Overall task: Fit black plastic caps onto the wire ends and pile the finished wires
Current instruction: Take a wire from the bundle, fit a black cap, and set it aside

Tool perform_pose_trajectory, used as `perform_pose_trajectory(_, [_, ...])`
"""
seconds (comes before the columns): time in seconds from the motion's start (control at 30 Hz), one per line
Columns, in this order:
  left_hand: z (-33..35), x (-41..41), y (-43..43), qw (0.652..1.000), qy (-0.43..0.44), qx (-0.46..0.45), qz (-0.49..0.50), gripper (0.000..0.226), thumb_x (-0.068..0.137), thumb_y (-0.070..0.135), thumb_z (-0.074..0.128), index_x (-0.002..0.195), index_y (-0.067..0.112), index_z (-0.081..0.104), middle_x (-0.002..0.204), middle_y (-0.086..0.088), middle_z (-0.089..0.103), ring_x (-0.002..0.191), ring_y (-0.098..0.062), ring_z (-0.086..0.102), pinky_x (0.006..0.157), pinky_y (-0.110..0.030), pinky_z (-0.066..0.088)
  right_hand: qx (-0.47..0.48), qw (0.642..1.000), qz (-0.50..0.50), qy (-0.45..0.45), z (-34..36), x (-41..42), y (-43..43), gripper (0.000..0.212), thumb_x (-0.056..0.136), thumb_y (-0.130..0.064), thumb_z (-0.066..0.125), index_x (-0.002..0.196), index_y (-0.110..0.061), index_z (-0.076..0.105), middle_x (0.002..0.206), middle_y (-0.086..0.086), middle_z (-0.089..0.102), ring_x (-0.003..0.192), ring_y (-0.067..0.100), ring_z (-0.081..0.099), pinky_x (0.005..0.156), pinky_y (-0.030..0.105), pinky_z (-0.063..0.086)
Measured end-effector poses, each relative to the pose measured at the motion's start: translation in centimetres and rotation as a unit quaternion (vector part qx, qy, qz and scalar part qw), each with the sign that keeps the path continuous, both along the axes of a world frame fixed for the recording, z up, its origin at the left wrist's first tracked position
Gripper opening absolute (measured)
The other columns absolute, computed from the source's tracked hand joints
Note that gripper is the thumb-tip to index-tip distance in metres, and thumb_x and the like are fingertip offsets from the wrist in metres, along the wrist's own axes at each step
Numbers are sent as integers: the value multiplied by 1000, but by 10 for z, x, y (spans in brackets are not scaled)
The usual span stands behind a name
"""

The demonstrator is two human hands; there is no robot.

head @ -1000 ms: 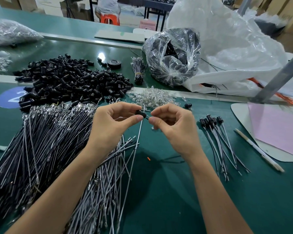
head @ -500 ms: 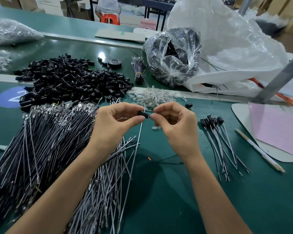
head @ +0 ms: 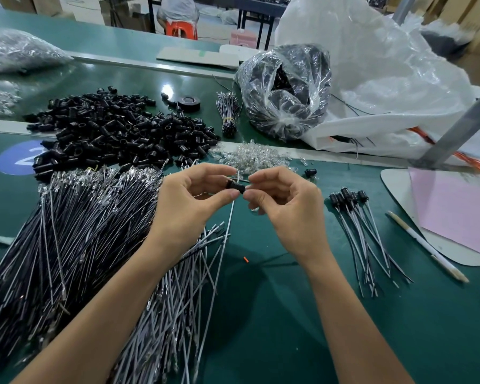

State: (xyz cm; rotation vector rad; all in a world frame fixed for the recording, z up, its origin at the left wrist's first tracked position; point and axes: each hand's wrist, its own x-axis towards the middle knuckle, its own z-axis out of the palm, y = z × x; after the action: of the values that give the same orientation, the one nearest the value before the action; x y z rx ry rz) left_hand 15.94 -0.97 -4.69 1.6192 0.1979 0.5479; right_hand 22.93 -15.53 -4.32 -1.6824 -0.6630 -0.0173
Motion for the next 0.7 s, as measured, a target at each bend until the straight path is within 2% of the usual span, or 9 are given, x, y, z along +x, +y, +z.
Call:
perform_pose_trajectory(0.1, [2,-1,2,1000,2,2,-7,25,74,4,80,91,22,75,84,-6,75,77,-18,70,77,-27,58,13,1000,0,13,1,1,-1,24,75,-1,80,88,-17,67,81,-1,70,60,15,70,57,22,54])
perform_pose_trajectory(0.2, [4,-3,2,999,5,-14,-35,23,71,7,81,88,21,76,81,-5,76,74,-16,71,72,-22,57,10,1000,5,28,1,3,-4,23,75,-2,81,87,-15,66,80,-4,70,61,17,71,59,24,55])
perform_pose_trajectory(0.27, [4,-2,2,999,4,-27,-29,23,67,12,81,88,20,77,79,-3,76,71,-14,72,71,-21,56,13,1000,7,27,2,3,-4,20,75,-2,81,79,-14,65,75,2,70,59,17,71,58,22,54])
perform_pose_trajectory(0.37, [2,0,0,999,7,-38,-1,24,66,10,81,89,15,76,76,-2,76,67,-13,72,67,-18,55,11,1000,6,2,1,4,-2,21,73,-1,81,71,-15,65,82,13,66,57,15,69,58,22,54])
perform_pose_trajectory(0.5, [0,2,2,998,21,-61,8,22,66,10,81,87,12,76,74,-5,76,65,-14,72,64,-19,56,-30,998,-1,-58,-3,4,-1,16,73,-1,82,77,-11,70,86,2,65,61,9,69,61,22,55])
perform_pose_trajectory(0.6, [-1,2,3,995,37,-91,-3,27,61,18,80,86,10,76,71,-7,75,64,-14,71,64,-20,56,-60,993,-15,-101,-8,6,0,17,77,1,77,79,-14,71,81,-4,65,64,11,68,64,31,58])
perform_pose_trajectory(0.7, [-2,3,4,993,64,-96,-30,28,61,14,80,89,11,76,76,-6,76,69,-14,72,68,-19,57,-81,990,-35,-113,-11,9,-1,18,81,3,71,79,-15,69,77,-3,65,64,12,68,65,38,58])
